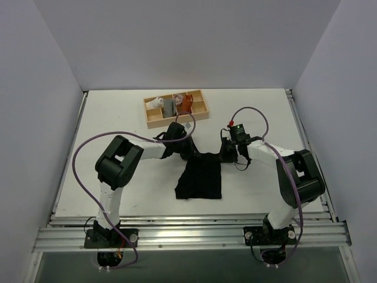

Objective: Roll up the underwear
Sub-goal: Fold the underwear

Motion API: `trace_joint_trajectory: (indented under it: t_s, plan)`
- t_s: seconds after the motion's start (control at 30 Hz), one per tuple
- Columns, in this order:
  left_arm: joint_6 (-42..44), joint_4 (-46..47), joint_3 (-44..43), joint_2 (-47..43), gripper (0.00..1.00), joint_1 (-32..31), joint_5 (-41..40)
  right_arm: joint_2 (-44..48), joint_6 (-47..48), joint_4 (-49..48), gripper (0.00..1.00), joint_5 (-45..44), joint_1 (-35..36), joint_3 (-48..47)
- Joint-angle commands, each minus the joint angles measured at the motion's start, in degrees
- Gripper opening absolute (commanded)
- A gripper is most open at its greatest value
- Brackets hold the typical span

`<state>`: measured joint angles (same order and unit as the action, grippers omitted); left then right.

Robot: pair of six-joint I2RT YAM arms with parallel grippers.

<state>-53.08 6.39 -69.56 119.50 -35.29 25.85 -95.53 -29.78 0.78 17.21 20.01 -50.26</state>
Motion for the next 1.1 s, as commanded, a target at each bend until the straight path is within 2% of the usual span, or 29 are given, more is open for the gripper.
trace_joint_trajectory:
  t_s: [0.0,0.23,0.33,0.47,0.6,0.77,0.87,0.93,1.07]
  plan:
    - [0.70,0.64,1.80,2.40,0.02,-0.75,-2.11,1.66,-1.51,1.86,0.00,1.33,1.08,-3.43]
    - [3.07,-5.06,0.48,1.79,0.02,-0.66,-5.19,1.92,-3.44,3.79,0.00,0.02,3.02,-7.04]
    - [3.34,-13.05,-0.49,-1.02,0.02,-0.31,-10.61,1.92,-3.36,5.20,0.00,-0.86,3.02,-7.13]
    - [1.75,-15.54,0.91,-7.95,0.03,1.27,-14.07,1.92,-3.00,5.47,0.00,-1.31,3.02,-4.51]
    - [2.19,-20.80,-2.50,-11.04,0.03,1.54,-16.44,1.66,-3.62,3.89,0.00,-0.86,2.93,-2.13]
    - [1.84,-15.28,-2.25,-11.32,0.03,1.36,-11.53,1.57,-3.79,3.09,0.00,-1.13,2.93,-0.98]
    - [0.09,-8.96,0.64,-10.61,0.02,1.27,-6.17,1.31,-3.88,2.83,0.00,-1.04,2.93,-0.72]
    - [-1.41,-1.32,3.62,-10.52,0.02,1.01,-2.56,1.05,-4.14,2.56,0.00,-1.04,3.02,-0.72]
    - [-0.54,0.20,3.56,-9.12,0.02,-0.57,-0.80,0.96,-4.67,2.21,0.00,-1.22,2.93,-0.72]
